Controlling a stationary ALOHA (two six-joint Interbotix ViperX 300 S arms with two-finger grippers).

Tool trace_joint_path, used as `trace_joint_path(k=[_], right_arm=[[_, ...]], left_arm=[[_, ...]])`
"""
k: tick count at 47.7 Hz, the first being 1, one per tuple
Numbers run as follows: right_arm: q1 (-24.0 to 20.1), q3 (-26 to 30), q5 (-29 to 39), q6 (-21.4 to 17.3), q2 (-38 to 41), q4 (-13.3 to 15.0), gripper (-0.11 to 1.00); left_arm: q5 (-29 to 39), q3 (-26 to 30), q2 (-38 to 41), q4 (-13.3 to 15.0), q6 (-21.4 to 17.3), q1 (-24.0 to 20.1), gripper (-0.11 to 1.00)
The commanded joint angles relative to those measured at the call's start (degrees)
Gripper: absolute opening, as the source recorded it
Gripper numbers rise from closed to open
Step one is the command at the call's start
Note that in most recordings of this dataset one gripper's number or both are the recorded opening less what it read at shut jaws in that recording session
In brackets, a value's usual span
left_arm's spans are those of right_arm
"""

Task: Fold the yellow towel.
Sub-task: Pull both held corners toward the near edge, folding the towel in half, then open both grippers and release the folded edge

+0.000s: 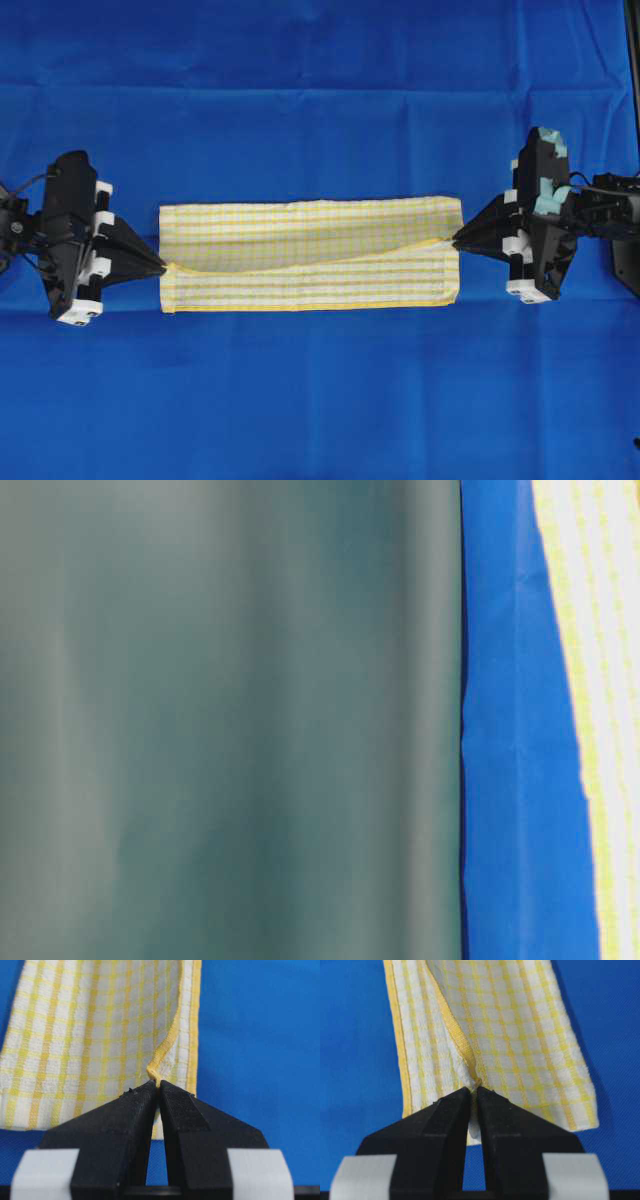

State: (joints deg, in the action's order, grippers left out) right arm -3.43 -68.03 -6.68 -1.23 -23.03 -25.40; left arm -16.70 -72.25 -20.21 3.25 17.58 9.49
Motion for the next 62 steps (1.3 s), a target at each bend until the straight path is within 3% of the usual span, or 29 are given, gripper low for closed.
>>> trace_joint_path(k=[1, 14, 36, 39, 42, 47, 50, 54, 62], right_arm=[[-0.79, 1.49, -0.26, 0.09, 0.88, -0.44, 0.06], [-2.99, 4.39, -0.09, 0.09, 6.24, -1.14, 0.06], [-4.04, 5.10, -0.09, 0.09, 7.56, -1.76, 0.06], [-3.96, 5.27, 0.00, 0.09, 7.56, -1.76, 0.07], [-4.04, 5.63, -0.09, 0.18, 7.47, -1.67, 0.16], [-4.04, 6.06, 0.00, 1.05, 6.68, -1.14, 0.49], [-3.43, 6.15, 0.00, 1.67, 5.19, 0.18, 0.67], [-1.58, 5.89, 0.00, 2.64, 3.16, 0.79, 0.83], [4.31, 4.83, 0.09, 3.52, 0.79, 0.97, 0.78]], left_arm=[[0.35, 1.41, 0.53, 0.09, 0.00, 0.26, 0.03], [4.75, 2.55, 1.85, 0.09, 0.00, 0.26, 0.03], [5.01, 2.72, 1.85, 0.09, 0.00, 0.18, 0.03], [5.01, 2.81, 1.76, 0.09, -0.09, 0.18, 0.10], [5.01, 2.90, 1.41, 0.09, -0.09, 0.18, 0.25], [5.10, 3.43, 0.26, 0.00, -0.88, -0.09, 0.54], [5.36, 3.87, -0.88, -0.18, -1.14, -1.05, 0.65], [6.06, 4.66, -2.64, -0.26, -1.49, -3.43, 0.62], [9.76, 5.80, -3.96, -0.26, -5.19, -7.91, 0.58]])
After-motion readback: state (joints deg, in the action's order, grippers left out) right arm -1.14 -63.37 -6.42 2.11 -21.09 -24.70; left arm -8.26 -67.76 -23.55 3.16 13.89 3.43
